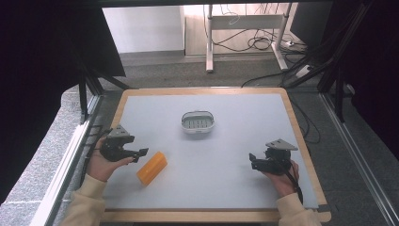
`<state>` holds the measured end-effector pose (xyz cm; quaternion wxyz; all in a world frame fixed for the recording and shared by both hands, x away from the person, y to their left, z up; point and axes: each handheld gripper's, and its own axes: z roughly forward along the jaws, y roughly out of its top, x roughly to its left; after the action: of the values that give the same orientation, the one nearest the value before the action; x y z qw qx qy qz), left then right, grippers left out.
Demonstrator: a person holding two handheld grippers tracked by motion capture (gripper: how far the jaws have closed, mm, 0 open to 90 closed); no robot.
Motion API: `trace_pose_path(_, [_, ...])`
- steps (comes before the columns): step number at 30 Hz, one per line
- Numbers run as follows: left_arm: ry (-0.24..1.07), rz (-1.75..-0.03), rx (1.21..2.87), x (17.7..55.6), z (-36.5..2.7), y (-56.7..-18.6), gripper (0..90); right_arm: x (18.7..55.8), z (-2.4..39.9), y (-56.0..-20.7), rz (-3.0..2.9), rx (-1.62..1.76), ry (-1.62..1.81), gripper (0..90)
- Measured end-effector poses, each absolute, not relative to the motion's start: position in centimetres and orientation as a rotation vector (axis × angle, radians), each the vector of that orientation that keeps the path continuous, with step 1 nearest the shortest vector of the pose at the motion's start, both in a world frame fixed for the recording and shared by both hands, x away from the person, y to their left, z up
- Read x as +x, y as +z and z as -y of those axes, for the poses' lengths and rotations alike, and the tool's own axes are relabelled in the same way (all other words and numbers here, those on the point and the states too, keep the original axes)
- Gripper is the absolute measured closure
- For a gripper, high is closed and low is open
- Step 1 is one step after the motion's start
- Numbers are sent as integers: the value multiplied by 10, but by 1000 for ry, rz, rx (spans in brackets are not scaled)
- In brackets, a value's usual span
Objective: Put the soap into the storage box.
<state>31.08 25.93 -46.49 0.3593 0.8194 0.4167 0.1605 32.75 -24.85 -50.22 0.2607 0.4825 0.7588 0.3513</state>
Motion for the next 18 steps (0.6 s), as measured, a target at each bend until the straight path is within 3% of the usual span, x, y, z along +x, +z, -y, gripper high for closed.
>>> trace_pose_path(18, [401,-1084,2111,305,-265,-462,229,326,251,-504,-2038,1300,968,110])
